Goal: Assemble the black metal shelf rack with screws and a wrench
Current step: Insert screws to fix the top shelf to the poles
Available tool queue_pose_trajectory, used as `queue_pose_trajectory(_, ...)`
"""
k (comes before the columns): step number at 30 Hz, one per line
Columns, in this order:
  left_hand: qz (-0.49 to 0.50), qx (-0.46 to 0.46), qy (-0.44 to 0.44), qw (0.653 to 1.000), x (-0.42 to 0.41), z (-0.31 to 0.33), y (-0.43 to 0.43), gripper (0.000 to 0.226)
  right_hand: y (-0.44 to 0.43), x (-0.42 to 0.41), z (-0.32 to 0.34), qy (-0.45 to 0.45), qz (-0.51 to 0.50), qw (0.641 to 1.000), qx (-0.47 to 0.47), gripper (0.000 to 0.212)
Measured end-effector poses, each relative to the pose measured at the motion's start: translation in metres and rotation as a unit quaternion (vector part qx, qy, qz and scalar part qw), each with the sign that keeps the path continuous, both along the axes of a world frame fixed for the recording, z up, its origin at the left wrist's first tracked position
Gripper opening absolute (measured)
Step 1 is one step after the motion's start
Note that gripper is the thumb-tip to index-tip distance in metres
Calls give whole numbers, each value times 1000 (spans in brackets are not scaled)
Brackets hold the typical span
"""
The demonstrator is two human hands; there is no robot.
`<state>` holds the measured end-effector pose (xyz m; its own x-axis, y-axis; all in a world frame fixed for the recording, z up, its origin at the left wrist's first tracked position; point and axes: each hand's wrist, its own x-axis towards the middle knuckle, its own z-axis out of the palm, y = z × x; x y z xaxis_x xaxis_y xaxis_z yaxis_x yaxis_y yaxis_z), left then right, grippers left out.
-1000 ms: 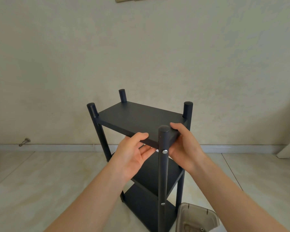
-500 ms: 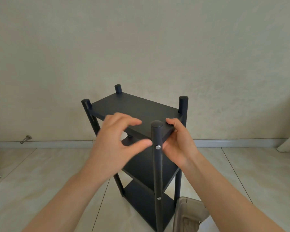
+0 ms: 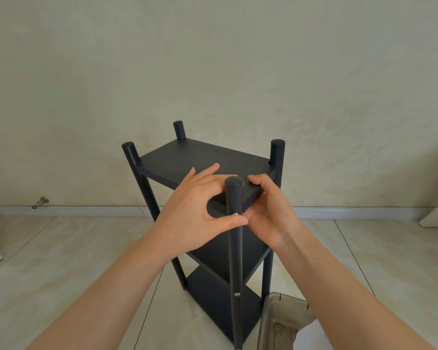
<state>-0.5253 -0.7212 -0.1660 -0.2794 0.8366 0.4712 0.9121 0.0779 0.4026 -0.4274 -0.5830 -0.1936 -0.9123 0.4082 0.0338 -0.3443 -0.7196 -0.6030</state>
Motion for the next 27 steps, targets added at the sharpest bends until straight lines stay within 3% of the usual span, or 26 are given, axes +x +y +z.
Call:
queue_pose_trajectory(15,17,-48,22,998,-7,9,-16,51,-7,-6,6,7,42,999,21,18)
queue_pose_trajectory(20,61,-36,10,997,-18,15,-17,48,-2,-30,21,-13,73,996,53,42)
queue_pose_trajectory(27,148,34,-10,988,-49,26,-24,34,-4,-87,57,-77,140,980,119,33)
